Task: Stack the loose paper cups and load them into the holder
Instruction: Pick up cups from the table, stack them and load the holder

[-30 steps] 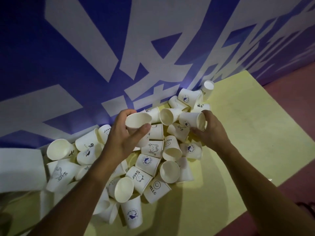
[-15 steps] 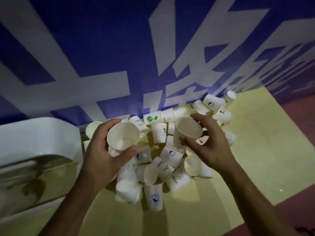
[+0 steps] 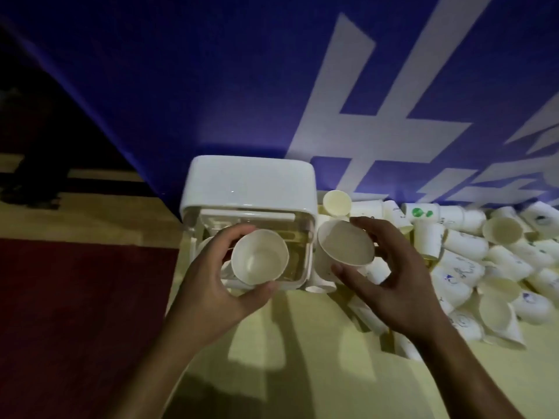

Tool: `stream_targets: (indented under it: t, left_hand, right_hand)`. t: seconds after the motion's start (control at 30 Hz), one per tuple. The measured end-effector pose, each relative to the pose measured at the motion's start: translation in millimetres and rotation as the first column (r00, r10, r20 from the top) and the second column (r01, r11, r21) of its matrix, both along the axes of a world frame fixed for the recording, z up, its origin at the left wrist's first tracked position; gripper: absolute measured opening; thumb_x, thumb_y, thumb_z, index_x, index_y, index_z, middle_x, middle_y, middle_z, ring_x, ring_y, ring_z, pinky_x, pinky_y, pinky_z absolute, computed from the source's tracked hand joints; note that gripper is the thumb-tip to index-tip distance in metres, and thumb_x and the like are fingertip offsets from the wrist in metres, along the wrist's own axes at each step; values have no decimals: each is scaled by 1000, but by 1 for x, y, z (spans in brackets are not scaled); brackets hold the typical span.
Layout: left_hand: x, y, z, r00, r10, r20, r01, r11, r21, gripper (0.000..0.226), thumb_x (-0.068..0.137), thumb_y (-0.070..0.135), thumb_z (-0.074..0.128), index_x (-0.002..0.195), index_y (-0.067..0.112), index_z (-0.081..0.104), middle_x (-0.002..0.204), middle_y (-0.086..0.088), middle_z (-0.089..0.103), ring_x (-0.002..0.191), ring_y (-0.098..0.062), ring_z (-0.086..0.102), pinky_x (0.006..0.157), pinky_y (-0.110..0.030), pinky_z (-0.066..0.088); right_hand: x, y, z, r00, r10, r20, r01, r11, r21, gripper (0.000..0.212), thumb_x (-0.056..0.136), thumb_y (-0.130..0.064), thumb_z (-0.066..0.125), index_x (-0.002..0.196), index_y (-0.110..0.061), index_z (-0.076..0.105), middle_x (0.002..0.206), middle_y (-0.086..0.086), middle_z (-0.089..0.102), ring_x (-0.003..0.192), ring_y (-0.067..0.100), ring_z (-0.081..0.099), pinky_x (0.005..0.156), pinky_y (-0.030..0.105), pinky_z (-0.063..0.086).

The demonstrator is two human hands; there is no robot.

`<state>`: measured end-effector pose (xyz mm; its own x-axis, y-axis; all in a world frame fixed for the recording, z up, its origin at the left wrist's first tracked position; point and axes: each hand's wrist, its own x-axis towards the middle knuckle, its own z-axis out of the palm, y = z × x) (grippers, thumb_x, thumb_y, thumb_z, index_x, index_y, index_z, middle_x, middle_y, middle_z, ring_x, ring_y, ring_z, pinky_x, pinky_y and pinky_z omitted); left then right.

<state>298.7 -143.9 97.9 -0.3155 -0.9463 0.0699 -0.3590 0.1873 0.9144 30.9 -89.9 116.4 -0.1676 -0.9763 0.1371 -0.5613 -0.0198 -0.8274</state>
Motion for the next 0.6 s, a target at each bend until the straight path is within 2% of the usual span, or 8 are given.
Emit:
stream_targets:
  t: [0.17,0.3,0.4,0.53,0.6]
  left_hand:
    - [64,-11,-14,997,67,32,-67,998,-12,76,67,41,89,134,25,57,133,7,61,121,-17,62,94,-41,54]
    - [85,-17,-30,992,123,1,-123,992,-16,72,71,34,89,134,32,56,132,14,58,121,-16,61,92,-49,56]
    - [88,-23,-44,990,140,0,-140,990,-31,70,74,41,86,136,33,55,132,20,56,122,-11,60,94,-41,56]
    - [84,-30,-56,990,135,45,-135,991,-1,73,76,39,88,140,25,57,137,12,58,123,-7,57,97,-21,49]
    - [79,-34,-63,988,129,84,-132,991,29,72,76,34,90,140,26,57,136,12,58,121,-4,56,93,-10,43]
  right_hand:
    - [66,-15,-13,996,58,62,-57,998,-25,57,78,-36,83,129,-21,62,127,-12,65,116,16,62,89,31,54]
    - [90,-22,-19,995,70,73,-69,998,-13,56,78,-35,83,128,-22,62,127,-12,65,117,14,62,91,29,54]
    - [97,-21,-22,996,60,72,-61,998,13,55,78,-35,82,128,-25,62,127,-15,64,119,11,61,92,24,53]
    - [99,-18,-24,998,35,54,-38,998,53,54,80,-30,87,128,-26,61,131,-14,63,122,12,59,93,27,52]
    - [98,-17,-26,998,29,53,-31,998,54,54,80,-26,86,128,-26,61,131,-13,63,122,13,59,93,28,53]
